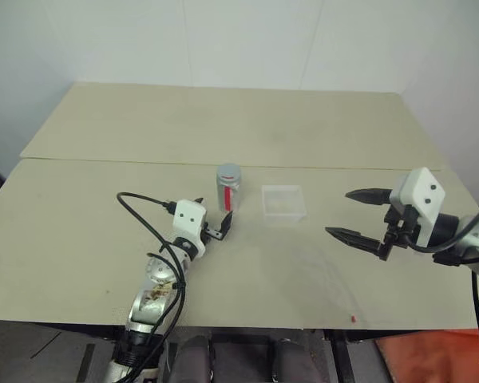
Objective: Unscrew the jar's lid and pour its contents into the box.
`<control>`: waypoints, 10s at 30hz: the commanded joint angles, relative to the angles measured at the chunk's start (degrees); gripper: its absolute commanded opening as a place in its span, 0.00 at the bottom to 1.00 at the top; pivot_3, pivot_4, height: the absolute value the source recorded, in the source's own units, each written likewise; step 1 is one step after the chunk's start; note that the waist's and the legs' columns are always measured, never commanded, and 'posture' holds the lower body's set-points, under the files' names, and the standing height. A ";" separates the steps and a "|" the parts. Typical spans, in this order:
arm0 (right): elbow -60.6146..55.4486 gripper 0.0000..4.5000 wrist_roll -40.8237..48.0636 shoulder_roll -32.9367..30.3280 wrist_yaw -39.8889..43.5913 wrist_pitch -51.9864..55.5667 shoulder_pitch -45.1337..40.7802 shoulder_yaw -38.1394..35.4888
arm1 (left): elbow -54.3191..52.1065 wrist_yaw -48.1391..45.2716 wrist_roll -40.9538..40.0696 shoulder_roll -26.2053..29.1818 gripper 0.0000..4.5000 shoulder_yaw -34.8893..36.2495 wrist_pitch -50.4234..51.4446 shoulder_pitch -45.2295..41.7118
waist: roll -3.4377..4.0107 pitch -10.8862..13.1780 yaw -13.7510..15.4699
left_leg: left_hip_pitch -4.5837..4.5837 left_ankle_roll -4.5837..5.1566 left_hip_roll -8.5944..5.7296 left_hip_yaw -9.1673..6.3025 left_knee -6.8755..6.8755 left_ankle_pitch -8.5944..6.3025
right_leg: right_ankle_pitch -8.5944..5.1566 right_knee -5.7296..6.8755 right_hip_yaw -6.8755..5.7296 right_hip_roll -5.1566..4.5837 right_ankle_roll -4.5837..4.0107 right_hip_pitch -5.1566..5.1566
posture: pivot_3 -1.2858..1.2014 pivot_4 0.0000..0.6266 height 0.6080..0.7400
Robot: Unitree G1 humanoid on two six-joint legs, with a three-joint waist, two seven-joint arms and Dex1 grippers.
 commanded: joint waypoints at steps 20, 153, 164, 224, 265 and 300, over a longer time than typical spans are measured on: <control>-0.49 1.00 2.77 -2.59 5.18 -0.96 -2.58 -2.83 | 14.25 8.42 7.01 -6.50 1.00 -2.05 -8.55 -9.17 | 0.00 0.00 0.03 | -0.01 0.01 -0.02 -0.04 -0.01 -0.01 | 0.01 -0.06 -0.02 0.00 0.02 0.02 | 0.52 0.24 1.00; 1.98 0.99 -2.46 40.77 -36.23 12.18 -33.74 22.27 | 0.52 -26.91 -13.68 12.44 0.63 1.20 7.16 -19.22 | 0.10 0.01 -0.50 | -0.39 -0.09 0.04 0.03 -0.04 0.06 | 0.05 0.02 -0.25 0.07 0.00 -0.25 | 0.52 0.24 1.00; 6.19 0.99 -6.62 43.14 -37.13 12.01 -35.70 23.56 | -0.35 -27.02 -13.78 12.86 0.63 0.47 7.38 -18.79 | 0.10 0.01 -0.70 | -0.40 -0.10 0.04 0.05 -0.04 0.06 | 0.04 0.02 -0.26 0.07 0.00 -0.25 | 0.52 0.24 1.00; 11.92 0.62 7.41 29.97 6.51 6.90 -36.87 24.12 | 1.82 -58.33 -24.28 18.88 0.63 0.93 -2.20 -20.55 | 0.14 0.04 -0.68 | -0.40 -0.06 0.04 0.01 -0.05 0.04 | 0.04 -0.03 -0.23 0.08 0.00 -0.26 | 0.52 0.24 1.00; 4.29 1.00 2.71 30.08 -14.04 7.47 -33.40 17.27 | 5.83 -49.85 -22.78 19.07 0.63 4.27 -3.39 -16.55 | 0.14 0.04 -0.50 | -0.40 -0.07 0.04 0.03 -0.05 0.05 | 0.04 -0.04 -0.24 0.07 0.00 -0.28 | 0.52 0.24 1.00; 8.42 1.00 -11.36 44.42 -38.92 11.43 -36.15 24.26 | 6.18 -18.46 -6.03 6.08 0.63 1.80 -8.03 -15.15 | 0.14 0.04 -0.74 | -0.46 -0.10 0.04 0.20 -0.06 0.07 | 0.05 -0.01 -0.30 0.06 0.00 -0.30 | 0.52 0.24 1.00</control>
